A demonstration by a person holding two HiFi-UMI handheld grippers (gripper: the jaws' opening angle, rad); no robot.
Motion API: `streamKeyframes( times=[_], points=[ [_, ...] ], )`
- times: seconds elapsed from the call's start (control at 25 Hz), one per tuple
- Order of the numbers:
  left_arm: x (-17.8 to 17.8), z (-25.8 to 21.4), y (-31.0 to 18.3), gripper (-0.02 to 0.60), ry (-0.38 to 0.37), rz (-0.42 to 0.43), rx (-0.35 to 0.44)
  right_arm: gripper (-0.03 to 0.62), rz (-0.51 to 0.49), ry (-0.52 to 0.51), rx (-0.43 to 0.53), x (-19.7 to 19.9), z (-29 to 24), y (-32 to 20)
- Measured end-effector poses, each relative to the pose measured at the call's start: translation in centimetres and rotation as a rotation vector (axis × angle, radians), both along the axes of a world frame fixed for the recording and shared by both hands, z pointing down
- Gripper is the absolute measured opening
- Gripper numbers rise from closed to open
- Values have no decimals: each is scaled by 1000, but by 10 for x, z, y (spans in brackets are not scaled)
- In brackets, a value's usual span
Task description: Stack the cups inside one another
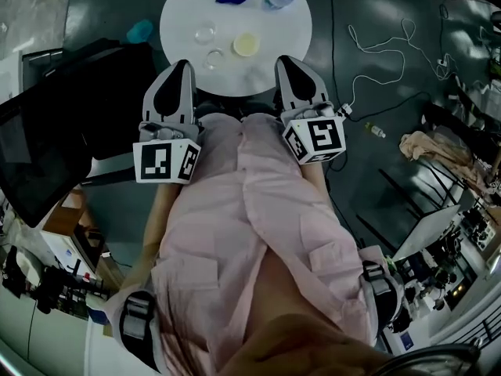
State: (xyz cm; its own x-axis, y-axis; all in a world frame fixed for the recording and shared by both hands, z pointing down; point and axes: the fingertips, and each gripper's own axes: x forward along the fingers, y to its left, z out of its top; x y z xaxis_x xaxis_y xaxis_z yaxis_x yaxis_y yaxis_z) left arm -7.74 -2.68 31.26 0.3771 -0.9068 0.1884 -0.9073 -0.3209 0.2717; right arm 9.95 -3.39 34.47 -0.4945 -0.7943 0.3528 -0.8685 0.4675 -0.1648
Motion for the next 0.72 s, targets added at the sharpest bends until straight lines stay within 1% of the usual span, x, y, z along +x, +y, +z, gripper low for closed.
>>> streamKeyframes(
  times=[0.2,0.44,0.6,0.72],
  points=[
    [7,-1,2,15,-8,-77,12,32,-48,-22,18,13,1,-10],
    [16,3,11,15,-33,-141,16,32,-98,-40,30,25,4,-19],
    [19,1,14,16,-41,-162,23,32,-116,-48,33,27,5,-18],
    [24,1,14,16,-50,-153,23,32,-114,-52,37,30,4,-18]
  ],
)
